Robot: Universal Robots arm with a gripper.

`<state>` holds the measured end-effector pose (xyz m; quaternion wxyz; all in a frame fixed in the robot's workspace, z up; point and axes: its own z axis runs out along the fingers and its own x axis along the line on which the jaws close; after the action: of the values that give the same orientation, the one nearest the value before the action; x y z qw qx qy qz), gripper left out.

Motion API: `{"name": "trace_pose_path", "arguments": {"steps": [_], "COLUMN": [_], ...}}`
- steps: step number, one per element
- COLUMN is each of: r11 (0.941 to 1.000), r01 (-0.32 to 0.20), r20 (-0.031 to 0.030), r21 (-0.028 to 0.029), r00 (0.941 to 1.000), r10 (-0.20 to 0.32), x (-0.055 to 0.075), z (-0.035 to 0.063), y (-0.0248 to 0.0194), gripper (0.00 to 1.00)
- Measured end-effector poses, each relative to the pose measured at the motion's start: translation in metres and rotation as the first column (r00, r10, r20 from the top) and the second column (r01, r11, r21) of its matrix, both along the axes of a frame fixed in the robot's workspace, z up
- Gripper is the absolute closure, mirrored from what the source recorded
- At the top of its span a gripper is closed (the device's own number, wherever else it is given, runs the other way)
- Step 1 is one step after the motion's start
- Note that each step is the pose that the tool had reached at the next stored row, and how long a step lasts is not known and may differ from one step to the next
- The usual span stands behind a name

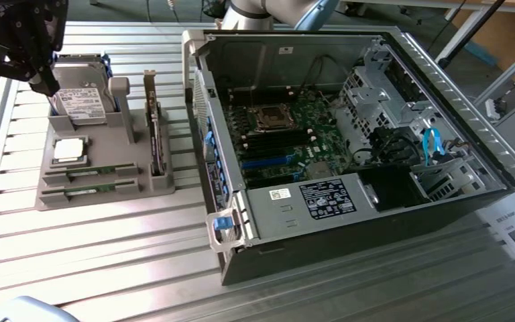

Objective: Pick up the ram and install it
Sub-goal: 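Pick up the ram and move it above insertion slot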

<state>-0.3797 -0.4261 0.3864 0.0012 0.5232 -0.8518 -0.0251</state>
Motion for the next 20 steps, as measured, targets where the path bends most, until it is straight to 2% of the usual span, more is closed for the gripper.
{"name": "trace_pose_path", "arguments": {"steps": [5,10,13,20], "r11": [0.9975,0.9879,0.9788,0.9511], "r01": [-0.071,-0.155,-0.205,-0.309], "r20": [0.0000,0.0000,0.0000,0.0000], "r21": [0.0000,0.0000,0.0000,0.0000], "r00": [0.9975,0.9879,0.9788,0.9511], "r10": [0.071,0.155,0.205,0.309], "x": [0.0000,0.0000,0.0000,0.0000], "z": [0.0000,-0.0001,-0.0001,-0.0002], "y": [0.0000,0.0000,0.0000,0.0000], "gripper": [0.90,0.90,0.90,0.90]}}
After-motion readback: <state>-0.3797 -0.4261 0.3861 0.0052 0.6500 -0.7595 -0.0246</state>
